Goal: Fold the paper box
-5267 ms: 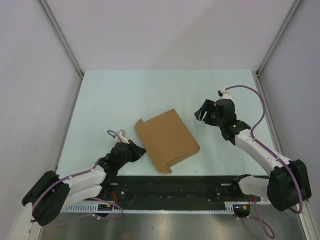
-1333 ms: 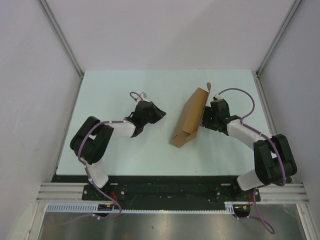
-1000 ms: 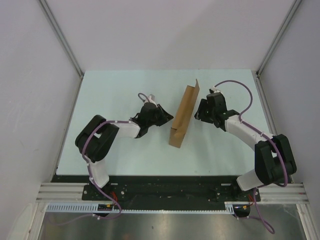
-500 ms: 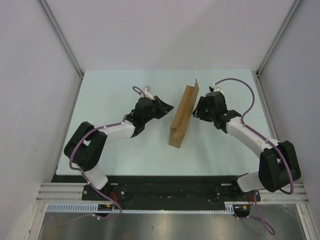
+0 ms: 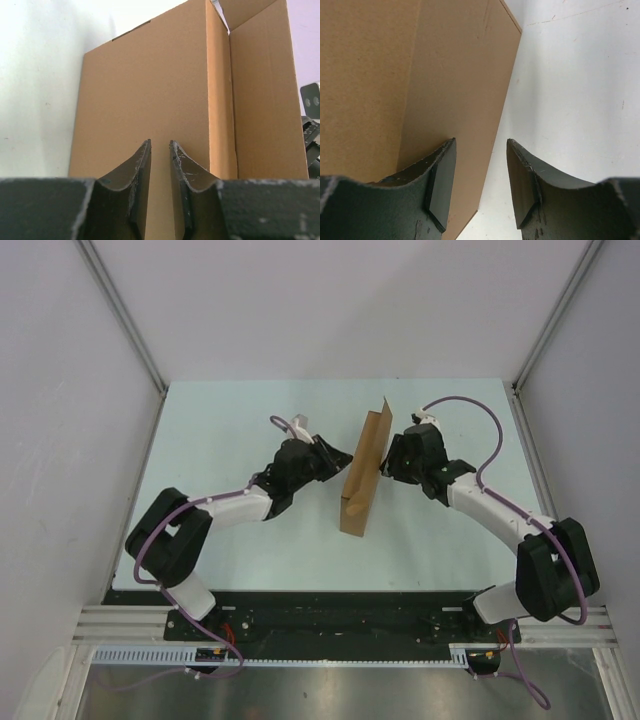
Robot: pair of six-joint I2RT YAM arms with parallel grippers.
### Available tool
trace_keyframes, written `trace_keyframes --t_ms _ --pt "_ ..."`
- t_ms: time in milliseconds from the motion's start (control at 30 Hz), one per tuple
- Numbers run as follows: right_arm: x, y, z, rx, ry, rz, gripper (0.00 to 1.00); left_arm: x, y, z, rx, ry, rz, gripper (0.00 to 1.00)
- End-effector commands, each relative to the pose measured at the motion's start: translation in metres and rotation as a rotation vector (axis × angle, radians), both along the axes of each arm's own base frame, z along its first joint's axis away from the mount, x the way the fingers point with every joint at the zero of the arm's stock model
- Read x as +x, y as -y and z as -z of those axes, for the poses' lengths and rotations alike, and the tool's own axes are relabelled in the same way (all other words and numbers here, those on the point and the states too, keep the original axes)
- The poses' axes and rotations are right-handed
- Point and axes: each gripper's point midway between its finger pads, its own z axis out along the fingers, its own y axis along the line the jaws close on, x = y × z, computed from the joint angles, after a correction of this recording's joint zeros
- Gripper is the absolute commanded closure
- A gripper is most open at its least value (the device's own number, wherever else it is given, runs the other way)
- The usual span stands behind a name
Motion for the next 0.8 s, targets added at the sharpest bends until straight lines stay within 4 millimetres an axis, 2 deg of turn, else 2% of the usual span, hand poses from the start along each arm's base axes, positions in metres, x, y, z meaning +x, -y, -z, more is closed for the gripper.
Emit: trace_keyframes --t_ms 0,267,567,767 --pt "0.009 -0.017 -0.015 0.033 0.039 -0.007 0.5 -0.014 0.015 -0.023 -0.054 0.036 0.037 0.74" --pt "0.007 -0.025 -0.012 0.026 0.03 -0.028 0.5 -0.024 0.017 -0.017 -0.045 0.026 0.047 0.74" --pt "0.007 -0.009 -0.018 0.002 0.034 -0.008 0.47 -0.034 0.005 -0.01 -0.033 0.012 0.026 0.74" --pt "0.016 -0.005 -0.019 0.009 0.036 -0.011 0.46 -0.046 0.012 -0.011 -0.037 0.014 0.053 0.74"
